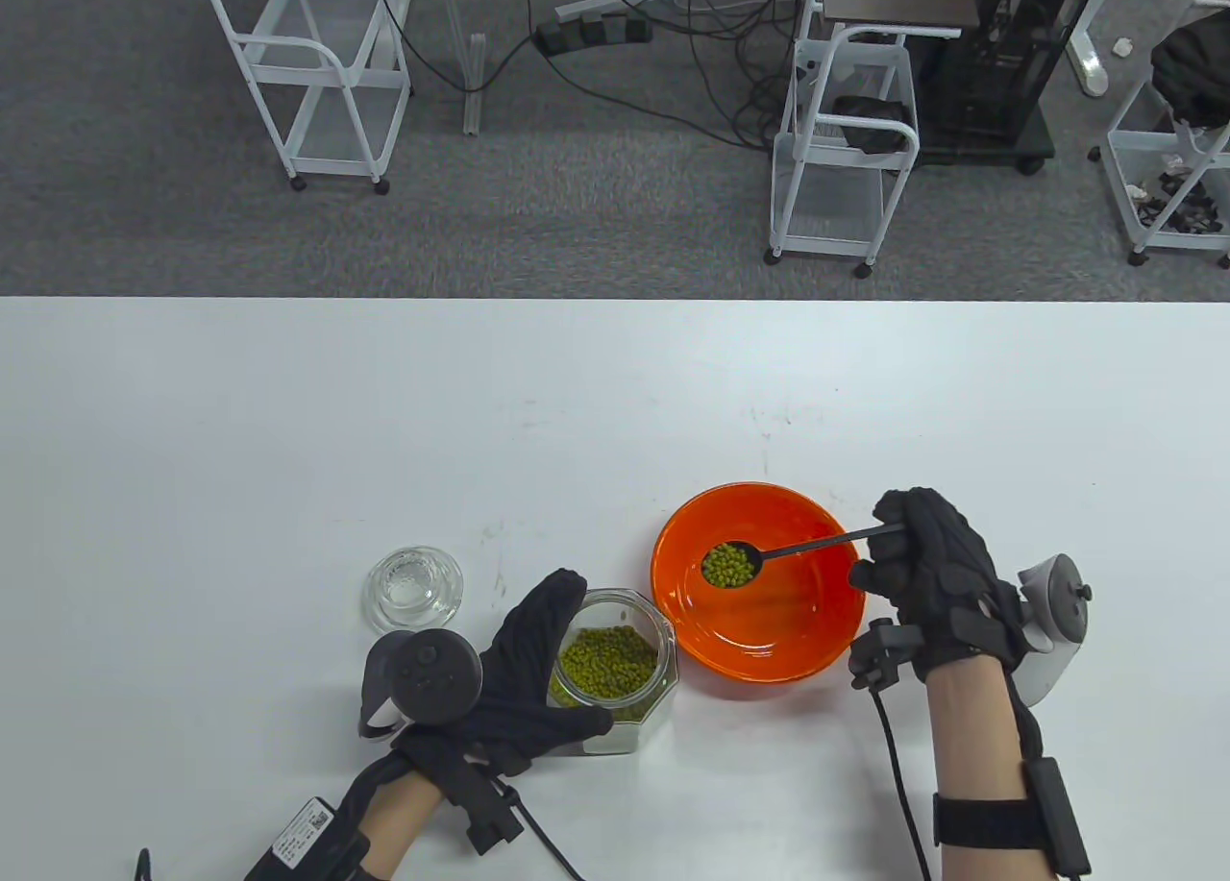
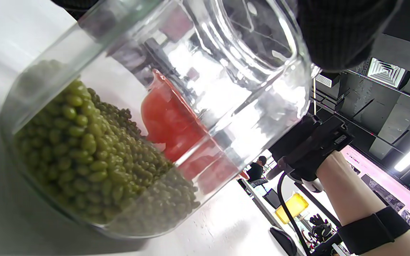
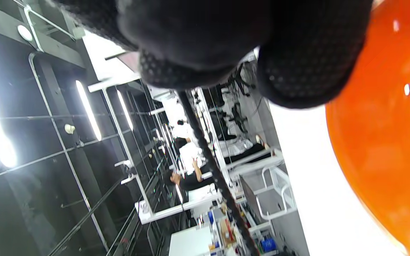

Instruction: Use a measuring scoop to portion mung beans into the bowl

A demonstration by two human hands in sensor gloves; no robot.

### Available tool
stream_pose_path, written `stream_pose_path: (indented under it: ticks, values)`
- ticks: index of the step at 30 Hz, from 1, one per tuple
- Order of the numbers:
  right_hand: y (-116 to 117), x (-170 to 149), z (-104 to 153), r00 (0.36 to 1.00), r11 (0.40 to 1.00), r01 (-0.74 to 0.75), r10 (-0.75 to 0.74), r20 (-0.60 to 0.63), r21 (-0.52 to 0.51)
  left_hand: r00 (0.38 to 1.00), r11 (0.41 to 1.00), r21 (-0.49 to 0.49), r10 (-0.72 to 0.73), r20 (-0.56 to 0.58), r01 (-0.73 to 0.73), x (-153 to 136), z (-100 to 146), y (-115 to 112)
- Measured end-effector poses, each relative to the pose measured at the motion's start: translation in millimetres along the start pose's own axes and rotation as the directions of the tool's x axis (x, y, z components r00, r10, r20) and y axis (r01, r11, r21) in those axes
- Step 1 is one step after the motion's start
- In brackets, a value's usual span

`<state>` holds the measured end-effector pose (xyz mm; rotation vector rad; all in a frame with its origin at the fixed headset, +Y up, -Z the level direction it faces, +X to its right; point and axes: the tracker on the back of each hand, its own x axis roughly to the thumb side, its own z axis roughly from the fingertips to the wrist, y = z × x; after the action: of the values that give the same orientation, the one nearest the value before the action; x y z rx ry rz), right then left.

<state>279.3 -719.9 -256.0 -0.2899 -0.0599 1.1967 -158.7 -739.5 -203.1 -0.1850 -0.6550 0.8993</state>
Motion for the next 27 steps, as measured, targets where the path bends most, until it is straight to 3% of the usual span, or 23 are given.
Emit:
stream_pose_path:
  ticks: [5,12,20,27]
  values:
    - [-18.9,0.2,-4.8,0.997,0.993,-0.059,0.063,0.041,-0.102,1.000,1.000,0.000,0.000,0.000,0.000,0.0,0.0,0.0]
    - [-26.0,0.6,-8.1,0.974,0.968,-0.189,0.207,0.098,-0.166,1.000,1.000,-0.001,-0.001,-0.004,0.001,-0.1,0.1,0.2]
    - [-15.5,0.8,-5.3,0.919,0.906,-0.341,0.378,0.115,-0.251,1.000,1.000,-0.001,-0.003,-0.007,0.003,0.0,0.4,0.3]
    - [-2.8,5.8,0.2,0.814,0.812,-0.487,0.556,0.168,-0.323,1.000,1.000,-0.002,-0.004,-0.009,0.004,0.2,0.6,0.1]
